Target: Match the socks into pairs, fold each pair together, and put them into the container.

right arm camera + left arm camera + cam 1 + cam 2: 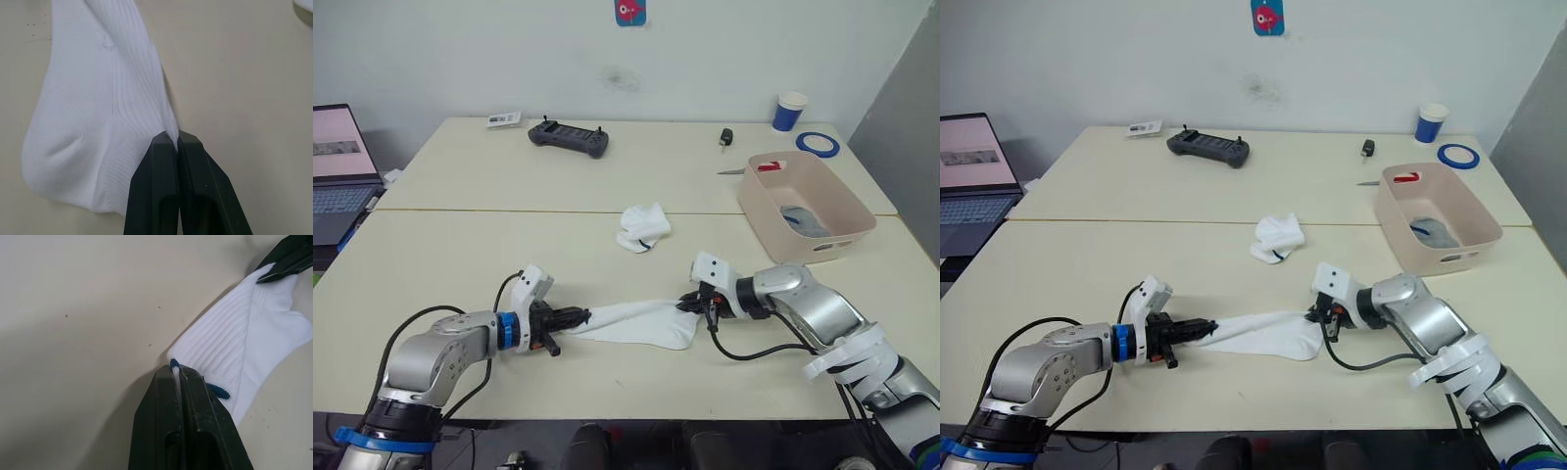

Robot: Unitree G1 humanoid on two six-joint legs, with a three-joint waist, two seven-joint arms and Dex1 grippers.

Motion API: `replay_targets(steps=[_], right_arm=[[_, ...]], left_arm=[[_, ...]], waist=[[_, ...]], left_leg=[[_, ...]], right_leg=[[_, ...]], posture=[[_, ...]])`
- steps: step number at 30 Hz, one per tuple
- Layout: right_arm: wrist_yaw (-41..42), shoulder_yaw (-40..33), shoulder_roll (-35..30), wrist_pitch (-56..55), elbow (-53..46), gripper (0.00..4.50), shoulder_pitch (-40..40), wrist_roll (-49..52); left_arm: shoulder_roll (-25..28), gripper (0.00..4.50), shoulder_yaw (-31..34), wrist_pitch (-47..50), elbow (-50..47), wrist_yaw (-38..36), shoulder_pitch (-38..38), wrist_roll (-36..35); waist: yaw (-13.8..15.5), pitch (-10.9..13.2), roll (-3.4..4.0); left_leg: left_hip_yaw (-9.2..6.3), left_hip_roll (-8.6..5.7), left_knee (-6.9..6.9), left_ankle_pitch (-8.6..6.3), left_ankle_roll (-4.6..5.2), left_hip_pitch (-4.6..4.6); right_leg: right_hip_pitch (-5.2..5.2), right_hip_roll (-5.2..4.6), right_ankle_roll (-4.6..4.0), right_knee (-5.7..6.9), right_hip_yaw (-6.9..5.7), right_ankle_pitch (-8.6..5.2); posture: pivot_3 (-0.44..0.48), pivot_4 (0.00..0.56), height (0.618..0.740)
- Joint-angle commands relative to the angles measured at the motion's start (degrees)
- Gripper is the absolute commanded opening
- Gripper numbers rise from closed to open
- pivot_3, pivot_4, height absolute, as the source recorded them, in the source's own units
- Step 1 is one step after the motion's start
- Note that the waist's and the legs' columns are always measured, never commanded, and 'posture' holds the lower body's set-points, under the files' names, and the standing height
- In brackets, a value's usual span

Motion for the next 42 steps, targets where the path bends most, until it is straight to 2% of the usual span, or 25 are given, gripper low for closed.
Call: replay_targets(steps=[1,5,11,18,21,25,30,34,42], right_arm=[[2.1,-0.9,-0.6,-1.1,-3.2,0.05,0.6,0.0],[4.8,-3.5,-3.7,1.2,-11.2,0.05,2.5,2.8],[9.7,-8.9,-11.7,7.3,-24.3,0.05,8.1,11.0],[12.8,-14.7,-19.4,17.4,-38.5,0.05,16.5,25.9],[12.0,-15.3,-20.6,19.5,-40.1,0.05,17.8,29.0],[8.2,-12.2,-19.6,19.1,-34.3,0.05,16.6,24.5],[4.8,-6.2,-15.0,15.0,-24.4,0.05,10.5,16.1],[3.2,-2.3,-11.6,11.1,-17.8,0.05,5.8,9.7],[1.3,1.1,-6.7,2.4,-8.9,0.05,1.7,0.0]], left_arm=[[2.4,0.0,2.5,0.7,-4.8,-2.9,1.4,-1.9],[6.2,0.0,6.4,4.5,-12.0,-6.4,5.2,-7.5],[11.6,0.0,11.6,7.6,-23.4,-10.9,16.7,-13.8],[15.4,0.0,16.5,11.6,-32.9,-15.0,31.0,-22.2],[15.8,0.0,17.3,12.5,-33.9,-14.4,33.8,-23.9],[13.3,0.0,14.3,11.3,-29.4,-9.8,31.3,-20.4],[7.7,0.0,10.6,11.4,-22.5,-2.5,21.9,-17.7],[4.4,0.0,9.5,12.2,-16.8,2.7,15.1,-15.9],[0.0,0.0,5.4,7.0,-9.6,7.4,8.2,-6.8]], waist=[[0.0,0.0,0.0],[0.0,0.0,0.0],[0.0,0.0,0.0],[0.0,0.0,0.0],[0.1,0.0,0.0],[0.1,0.0,0.0],[0.1,0.0,-0.06],[0.1,0.0,-0.09],[0.1,0.0,-0.08]], left_leg=[[0.0,0.0,0.0,0.0,0.0,0.0],[-0.03,0.02,-0.06,0.0,0.0,-0.02],[-0.03,0.02,-0.09,-0.01,0.0,0.06],[-0.08,0.06,-0.09,-0.01,-0.01,0.14],[-0.11,0.07,-0.08,-0.02,-0.01,0.17],[-0.14,0.02,-0.03,-0.02,-0.03,0.2],[0.04,-0.11,-0.02,-0.02,-0.03,0.11],[0.04,-0.05,-0.05,-0.02,-0.02,-0.09],[0.03,0.0,-0.12,-0.02,-0.02,-0.07]], right_leg=[[0.0,0.0,0.0,0.0,0.0,0.0],[-0.04,-0.01,-0.02,-0.01,-0.01,-0.02],[0.06,-0.13,-0.05,-0.05,-0.02,-0.11],[0.11,-0.24,-0.45,-0.03,0.01,-0.34],[0.13,-0.25,-0.49,-0.03,0.02,-0.36],[0.05,-0.35,-0.53,-0.05,0.02,-0.38],[-0.07,-0.38,-0.46,-0.07,-0.05,-0.34],[-0.13,-0.14,-0.04,-0.07,-0.03,-0.12],[-0.17,-0.05,-0.08,-0.05,-0.02,-0.16]], posture=[[0.0,0.15,0.74],[0.0,0.15,0.74],[0.0,0.15,0.74],[0.0,0.15,0.74],[0.0,0.15,0.74],[0.0,0.15,0.74],[0.0,0.15,0.74],[0.0,0.15,0.74],[0.0,0.15,0.74]])
